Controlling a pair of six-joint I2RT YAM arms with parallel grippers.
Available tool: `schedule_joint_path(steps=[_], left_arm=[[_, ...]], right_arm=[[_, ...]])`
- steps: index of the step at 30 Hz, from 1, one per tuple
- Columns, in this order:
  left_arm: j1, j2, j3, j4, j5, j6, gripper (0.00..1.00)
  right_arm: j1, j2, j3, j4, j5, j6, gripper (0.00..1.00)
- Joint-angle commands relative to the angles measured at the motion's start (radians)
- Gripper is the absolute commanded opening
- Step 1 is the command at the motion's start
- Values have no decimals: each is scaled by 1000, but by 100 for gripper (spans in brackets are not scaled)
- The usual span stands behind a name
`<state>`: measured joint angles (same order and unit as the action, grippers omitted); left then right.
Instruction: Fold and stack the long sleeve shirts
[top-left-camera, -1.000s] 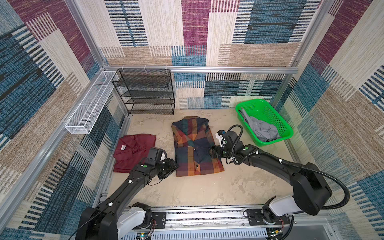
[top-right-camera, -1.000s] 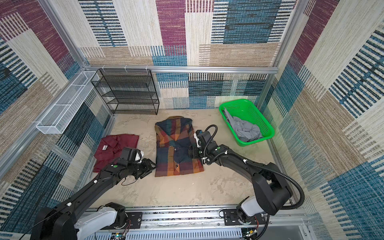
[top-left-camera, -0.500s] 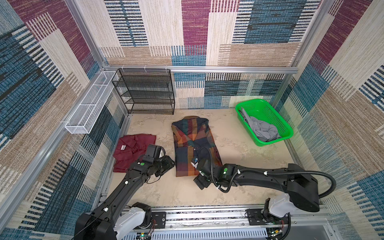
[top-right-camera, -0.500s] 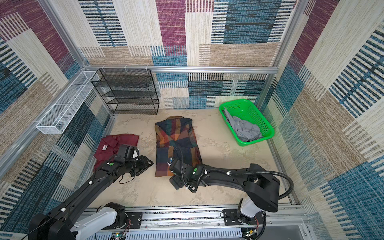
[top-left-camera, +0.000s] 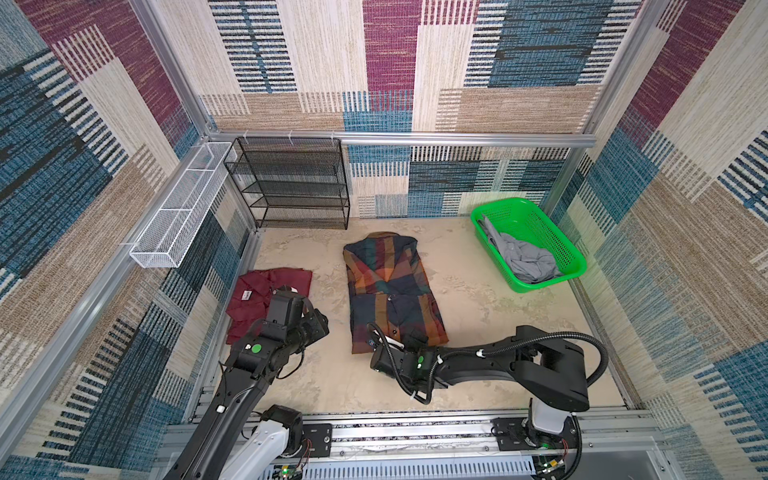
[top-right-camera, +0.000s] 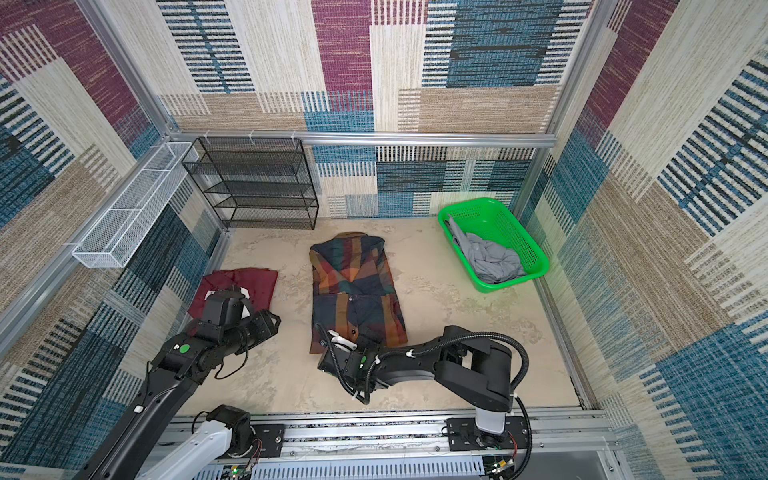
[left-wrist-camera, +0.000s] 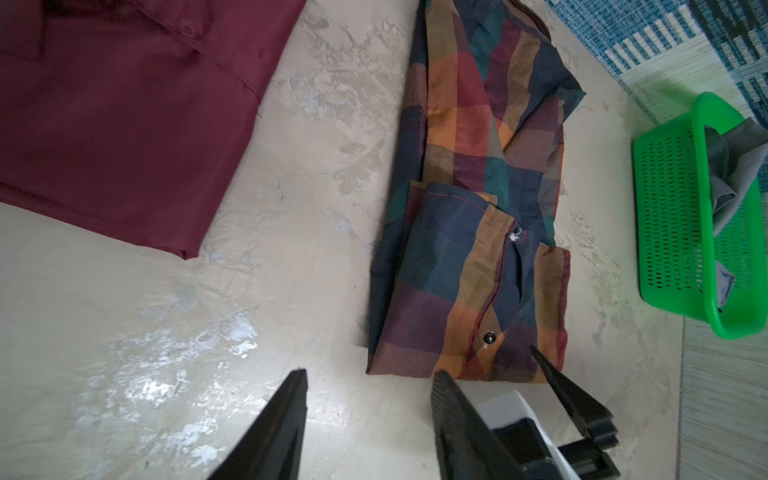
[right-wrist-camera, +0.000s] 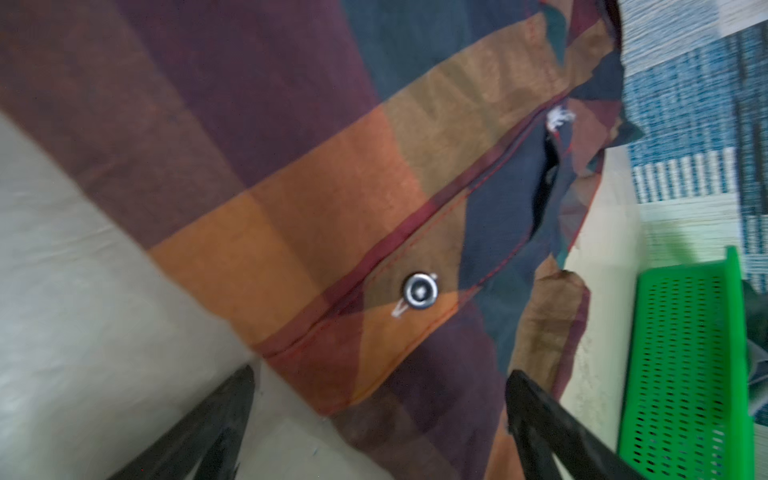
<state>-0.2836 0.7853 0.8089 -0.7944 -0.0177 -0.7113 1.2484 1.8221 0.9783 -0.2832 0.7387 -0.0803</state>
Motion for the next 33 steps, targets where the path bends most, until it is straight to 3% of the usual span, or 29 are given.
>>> schedule_joint_path(steps=[1,7,14,18,26,30,33], left_arm=[[2,-23,3,-46,-61,37,52],[3,-44,0,-58,-62,47,52],[4,-62,22,-80,-80,64,52],[4,-73,29,-83,-89,70,52],[5,-84,52,-95,-102,86,53],[5,-98,86,-116,-109,93,53],[4,-120,116,-138,-123,102,53]], right_arm=[[-2,44,-19,-13,-29,-103,95],[-32,99,-6,-15,-187,-152,84],[-50,209,56,-78,-284,-164,66],[-62,251,82,-99,-306,-169,50],[-62,244,136,-171,-466,-160,24],[-49,211,182,-229,-550,-131,3],[-40,174,199,-264,-593,-108,0]])
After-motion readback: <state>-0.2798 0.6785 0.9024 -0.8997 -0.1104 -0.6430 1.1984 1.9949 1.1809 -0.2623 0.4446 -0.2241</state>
